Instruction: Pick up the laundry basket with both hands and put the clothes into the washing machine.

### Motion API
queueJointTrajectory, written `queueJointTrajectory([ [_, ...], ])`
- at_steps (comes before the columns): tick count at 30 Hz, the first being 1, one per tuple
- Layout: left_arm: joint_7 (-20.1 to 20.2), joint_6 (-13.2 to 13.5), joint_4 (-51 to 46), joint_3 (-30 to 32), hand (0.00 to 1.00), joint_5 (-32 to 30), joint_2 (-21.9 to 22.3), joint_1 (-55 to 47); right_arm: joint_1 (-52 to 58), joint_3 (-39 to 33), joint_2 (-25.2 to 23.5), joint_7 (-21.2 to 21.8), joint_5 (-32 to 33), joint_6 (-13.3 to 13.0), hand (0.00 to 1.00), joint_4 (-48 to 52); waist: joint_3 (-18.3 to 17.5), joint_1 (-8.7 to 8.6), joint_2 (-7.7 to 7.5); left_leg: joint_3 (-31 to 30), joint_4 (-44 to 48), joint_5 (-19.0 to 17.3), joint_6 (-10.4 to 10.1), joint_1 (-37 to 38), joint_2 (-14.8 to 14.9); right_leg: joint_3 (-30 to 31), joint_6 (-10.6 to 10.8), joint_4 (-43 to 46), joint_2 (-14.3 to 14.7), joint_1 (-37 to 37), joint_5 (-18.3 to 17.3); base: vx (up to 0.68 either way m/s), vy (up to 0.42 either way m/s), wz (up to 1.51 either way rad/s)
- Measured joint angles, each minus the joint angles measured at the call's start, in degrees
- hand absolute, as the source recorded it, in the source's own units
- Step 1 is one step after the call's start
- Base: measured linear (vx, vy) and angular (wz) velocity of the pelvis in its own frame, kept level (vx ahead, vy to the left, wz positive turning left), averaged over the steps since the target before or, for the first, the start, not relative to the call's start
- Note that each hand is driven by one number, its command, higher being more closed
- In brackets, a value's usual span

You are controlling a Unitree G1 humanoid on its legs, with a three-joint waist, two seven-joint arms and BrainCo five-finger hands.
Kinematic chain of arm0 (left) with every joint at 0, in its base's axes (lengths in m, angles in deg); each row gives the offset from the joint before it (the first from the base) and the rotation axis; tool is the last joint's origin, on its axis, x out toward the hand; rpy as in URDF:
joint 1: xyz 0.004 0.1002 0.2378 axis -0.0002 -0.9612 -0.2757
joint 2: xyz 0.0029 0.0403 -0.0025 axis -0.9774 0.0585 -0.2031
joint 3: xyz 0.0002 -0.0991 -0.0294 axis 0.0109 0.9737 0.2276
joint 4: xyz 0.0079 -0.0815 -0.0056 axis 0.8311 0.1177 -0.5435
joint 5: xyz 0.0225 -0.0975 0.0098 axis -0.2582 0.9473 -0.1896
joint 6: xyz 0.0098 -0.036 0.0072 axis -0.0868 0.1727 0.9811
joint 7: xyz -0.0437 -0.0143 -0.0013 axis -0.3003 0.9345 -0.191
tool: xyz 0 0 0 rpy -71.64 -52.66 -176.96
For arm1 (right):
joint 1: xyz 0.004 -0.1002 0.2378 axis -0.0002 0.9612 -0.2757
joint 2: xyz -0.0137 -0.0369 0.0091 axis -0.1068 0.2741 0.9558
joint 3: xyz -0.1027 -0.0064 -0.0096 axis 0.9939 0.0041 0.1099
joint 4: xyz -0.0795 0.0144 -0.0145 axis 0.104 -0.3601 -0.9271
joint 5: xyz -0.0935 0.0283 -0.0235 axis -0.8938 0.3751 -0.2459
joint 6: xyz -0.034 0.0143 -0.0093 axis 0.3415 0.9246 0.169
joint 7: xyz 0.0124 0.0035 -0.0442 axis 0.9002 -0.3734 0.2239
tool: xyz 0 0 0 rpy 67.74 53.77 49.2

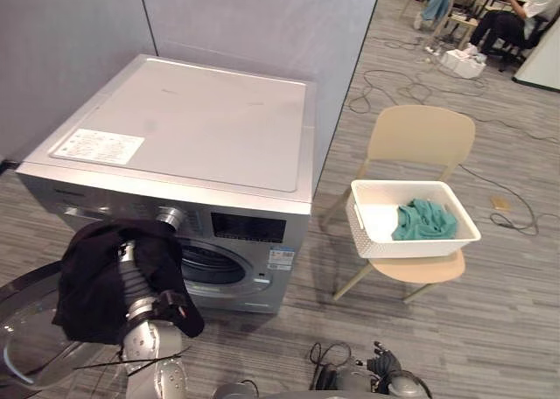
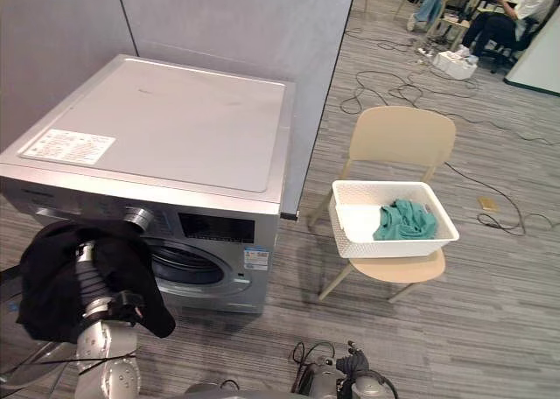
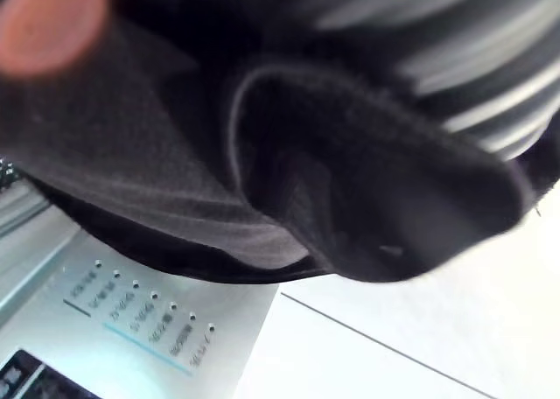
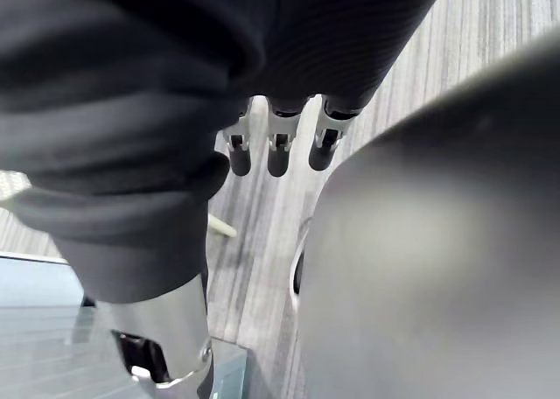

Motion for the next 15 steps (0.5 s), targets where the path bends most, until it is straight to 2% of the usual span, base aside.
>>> queueJointTrajectory([
  [3, -0.29, 0.01, -0.76, 0.77, 1.0, 0.0, 0.02, -0.17, -0.07, -1.28, -0.09, 0.1, -0.06, -0.06, 0.0, 0.47, -0.49, 0.66, 1.41, 0.57, -1.55, -0.78, 1.15, 0.95, 0.96, 1.56, 2.07, -2.0, 3.19, -0.24, -0.01, -0.06, -0.016, -0.47],
  [4, -0.26, 0.05, -1.21, 1.32, 1.0, 0.0, 0.03, -0.28, -0.12, -1.96, -0.32, 0.15, 0.35, -0.11, 0.0, 0.67, -0.71, 0.91, 1.87, 1.09, -3.17, -0.99, 1.57, 1.28, 1.24, 2.04, 2.12, -3.0, 4.15, -1.08, 0.06, -0.01, -0.026, -0.58],
  [6, -0.28, 0.1, -1.26, 1.91, 1.0, 0.04, 0.09, -0.52, -0.71, -2.7, -0.77, 0.2, 0.52, -0.16, 0.0, 0.62, -0.72, 0.8, 2.48, 2.94, -6.49, 0.21, 0.57, 1.93, 1.59, 1.63, 1.6, -4.58, 4.73, -1.34, 1.06, -0.02, -0.014, -0.48],
  [7, -0.26, 0.1, -1.02, 1.84, 1.0, 0.06, 0.08, -0.64, -0.74, -3.28, -0.72, 0.24, 1.03, -0.32, 0.0, 0.7, -1.08, 0.73, 1.84, 3.13, -7.67, 1.26, 0.28, 2.74, 1.18, 2.07, 1.6, -5.12, 4.78, -1.69, 2.31, 0.02, -0.018, -0.3],
  [8, -0.25, 0.1, 0.09, 1.81, 1.0, 0.05, 0.06, -0.61, -0.49, -4.11, -0.57, 0.21, 1.43, -0.36, 0.0, 0.17, -0.82, 0.6, 2.66, 2.68, -8.1, 2.89, 0.63, 2.83, 0.64, 2.35, 1.42, -6.03, 5.36, -1.46, 3.1, 0.05, -0.025, -0.27],
  [10, -0.25, 0.02, 1.77, 1.7, 1.0, 0.05, 0.05, -0.63, -0.75, -4.61, -0.07, 0.21, 1.46, -0.46, 0.0, -1.15, -1.3, 0.42, 2.22, 1.62, -7.83, 5.16, 1.1, 3.0, -0.03, 3.21, 1.19, -8.25, 5.83, -0.12, 4.44, 0.07, -0.018, -0.18],
  [11, -0.25, 0.01, 3.3, 1.72, 1.0, 0.06, 0.05, -0.64, -0.69, -4.94, 0.4, 0.22, 1.46, -0.65, 0.0, -2.18, -1.42, 0.43, 2.35, 0.74, -7.44, 7.67, 1.25, 2.98, -0.89, 3.74, 1.14, -10.67, 5.88, 1.16, 5.57, 0.08, -0.006, -0.16],
  [15, -0.19, 0.03, 5.15, 1.8, 1.0, 0.05, 0.05, -0.77, -0.13, -5.19, 1.94, 0.46, 1.49, -1.33, 0.0, -4.72, -1.82, 0.39, 3.19, -1.74, -5.89, 11.17, 1.05, 2.89, -1.63, 4.04, 1.61, -16.54, 6.85, 4.94, 7.65, 0.09, 0.017, -0.06],
])
